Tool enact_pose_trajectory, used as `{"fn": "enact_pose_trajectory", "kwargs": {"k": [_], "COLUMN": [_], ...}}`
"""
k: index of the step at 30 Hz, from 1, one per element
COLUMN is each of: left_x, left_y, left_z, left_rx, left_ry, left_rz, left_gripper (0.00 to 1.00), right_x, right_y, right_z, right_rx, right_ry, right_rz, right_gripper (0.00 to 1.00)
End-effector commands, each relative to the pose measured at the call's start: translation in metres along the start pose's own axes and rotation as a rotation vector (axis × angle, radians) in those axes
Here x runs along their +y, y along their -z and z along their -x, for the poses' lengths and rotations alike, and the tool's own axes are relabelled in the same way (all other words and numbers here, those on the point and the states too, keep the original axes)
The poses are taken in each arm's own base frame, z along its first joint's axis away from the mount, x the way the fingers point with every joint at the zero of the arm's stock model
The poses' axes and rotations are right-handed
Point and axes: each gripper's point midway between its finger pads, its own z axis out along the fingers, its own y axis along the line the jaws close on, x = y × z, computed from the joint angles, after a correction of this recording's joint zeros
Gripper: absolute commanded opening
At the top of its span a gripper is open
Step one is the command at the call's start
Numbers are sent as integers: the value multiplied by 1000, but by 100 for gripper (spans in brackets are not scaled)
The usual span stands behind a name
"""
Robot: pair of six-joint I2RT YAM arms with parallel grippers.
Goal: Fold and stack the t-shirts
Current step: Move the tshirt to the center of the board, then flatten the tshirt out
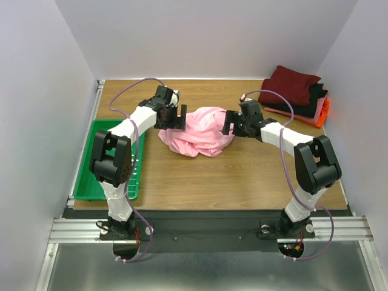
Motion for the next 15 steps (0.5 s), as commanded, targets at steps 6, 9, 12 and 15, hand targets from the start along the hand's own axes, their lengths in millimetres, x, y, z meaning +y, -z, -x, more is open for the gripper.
{"fn": "enact_pose_trajectory", "kwargs": {"k": [6,9,12,15], "left_x": [4,5,8,12], "left_y": [7,9,11,9], "left_z": [8,12,13,10], "left_rx": [-14,-23,-28,-30], "left_ry": [-10,-18,-21,-17], "left_rz": [21,30,45,61], "left_gripper": [99,99,99,99], "right_x": [23,22,25,33], "right_y": [4,-8,-20,-29], "right_z": [-22,-20,-25,-24], "right_rx": [79,84,108,129], "right_ry": [4,7,5,2], "right_rz": [84,71,85,121], "right_gripper": [92,91,82,65]}}
